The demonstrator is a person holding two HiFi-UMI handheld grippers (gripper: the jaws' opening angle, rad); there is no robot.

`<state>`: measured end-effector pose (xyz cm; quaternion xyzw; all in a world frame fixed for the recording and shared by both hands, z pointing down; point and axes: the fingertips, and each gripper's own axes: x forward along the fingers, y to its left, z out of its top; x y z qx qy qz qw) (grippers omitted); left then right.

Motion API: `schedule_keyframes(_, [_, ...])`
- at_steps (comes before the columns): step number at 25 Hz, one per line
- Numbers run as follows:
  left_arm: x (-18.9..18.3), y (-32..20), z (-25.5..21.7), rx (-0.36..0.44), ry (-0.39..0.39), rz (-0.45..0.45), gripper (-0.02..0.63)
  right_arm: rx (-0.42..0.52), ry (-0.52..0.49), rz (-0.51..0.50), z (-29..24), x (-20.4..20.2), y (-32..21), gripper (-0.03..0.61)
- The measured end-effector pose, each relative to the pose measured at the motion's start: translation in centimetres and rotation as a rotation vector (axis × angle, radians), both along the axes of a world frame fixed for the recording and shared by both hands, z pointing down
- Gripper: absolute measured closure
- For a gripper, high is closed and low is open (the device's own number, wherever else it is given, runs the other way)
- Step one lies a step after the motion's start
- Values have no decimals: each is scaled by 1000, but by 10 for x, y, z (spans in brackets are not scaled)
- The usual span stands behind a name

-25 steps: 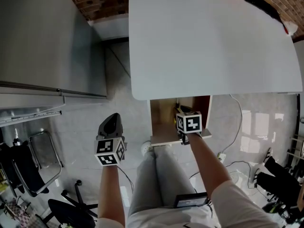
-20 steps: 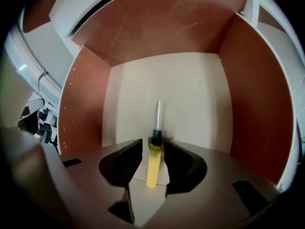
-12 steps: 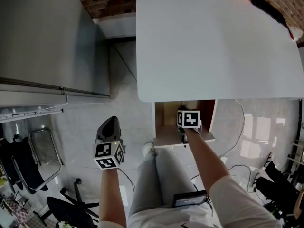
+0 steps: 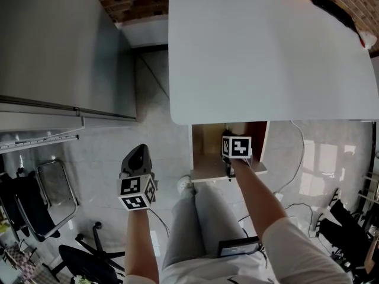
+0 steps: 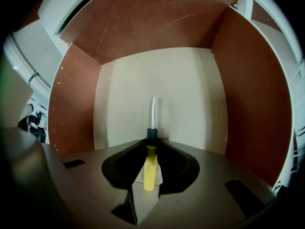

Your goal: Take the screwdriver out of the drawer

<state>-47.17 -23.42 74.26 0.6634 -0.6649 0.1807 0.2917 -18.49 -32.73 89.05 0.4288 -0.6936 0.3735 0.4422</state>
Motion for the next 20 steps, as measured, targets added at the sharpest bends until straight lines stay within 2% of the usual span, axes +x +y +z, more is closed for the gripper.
schedule_keyframes(10, [12, 10, -25, 5, 7, 14, 601, 58, -38, -36, -46, -4, 5, 502])
schedule_keyframes(20, [20, 15, -77, 26, 1, 33, 601, 74, -74, -63, -117, -12, 17, 502])
